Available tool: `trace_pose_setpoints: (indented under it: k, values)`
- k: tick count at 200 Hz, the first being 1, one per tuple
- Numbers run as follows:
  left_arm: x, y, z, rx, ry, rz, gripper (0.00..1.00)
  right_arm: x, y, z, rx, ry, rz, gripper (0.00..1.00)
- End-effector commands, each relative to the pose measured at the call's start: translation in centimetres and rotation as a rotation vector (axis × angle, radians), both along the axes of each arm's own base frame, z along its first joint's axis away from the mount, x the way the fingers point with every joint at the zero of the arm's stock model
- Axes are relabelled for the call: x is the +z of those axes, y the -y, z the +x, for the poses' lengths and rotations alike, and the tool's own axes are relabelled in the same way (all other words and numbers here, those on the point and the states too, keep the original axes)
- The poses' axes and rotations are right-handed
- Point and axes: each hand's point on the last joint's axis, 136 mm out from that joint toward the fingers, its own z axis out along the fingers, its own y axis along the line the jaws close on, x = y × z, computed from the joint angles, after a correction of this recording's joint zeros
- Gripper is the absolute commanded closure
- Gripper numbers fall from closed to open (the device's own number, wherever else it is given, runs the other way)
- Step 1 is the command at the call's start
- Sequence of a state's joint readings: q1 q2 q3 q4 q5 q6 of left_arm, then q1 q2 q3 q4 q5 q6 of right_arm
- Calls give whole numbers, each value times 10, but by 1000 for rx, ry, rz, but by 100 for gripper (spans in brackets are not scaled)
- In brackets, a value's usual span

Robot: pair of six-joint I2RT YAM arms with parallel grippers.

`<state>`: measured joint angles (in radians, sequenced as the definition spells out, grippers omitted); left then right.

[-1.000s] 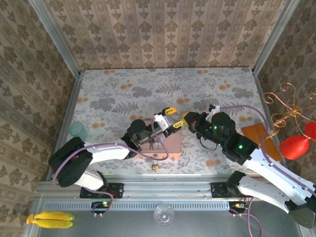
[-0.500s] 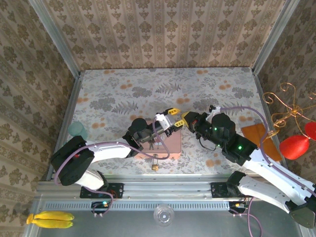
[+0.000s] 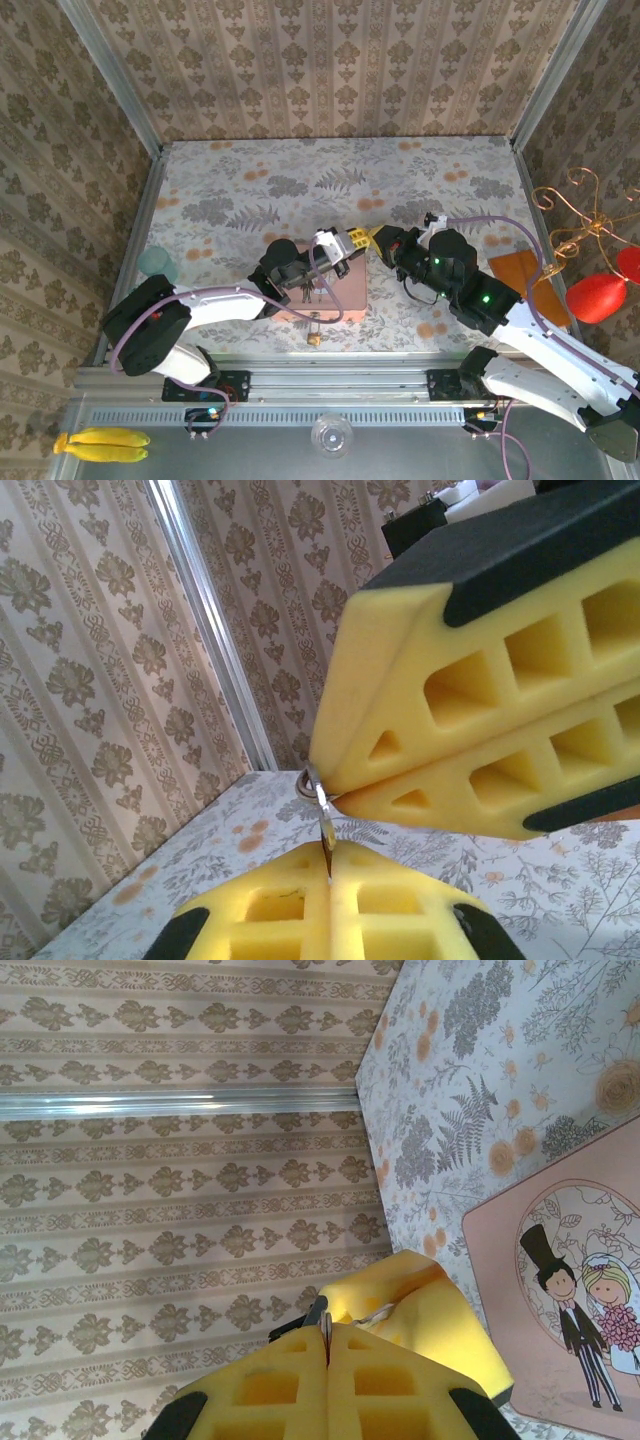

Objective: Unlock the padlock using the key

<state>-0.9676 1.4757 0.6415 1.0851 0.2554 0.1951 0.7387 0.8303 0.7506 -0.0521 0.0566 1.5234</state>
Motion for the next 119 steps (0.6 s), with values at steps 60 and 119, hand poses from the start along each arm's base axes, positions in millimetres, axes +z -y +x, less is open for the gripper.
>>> trace_pose_setpoints:
  k: [60,119]
  values:
    - [10,-31,20,58,-78,-15,100,-10,23,8,-58,21,-143,93]
    - [-1,-56,23,122,-121,218,100,-2,38,19,27,141,-416,61]
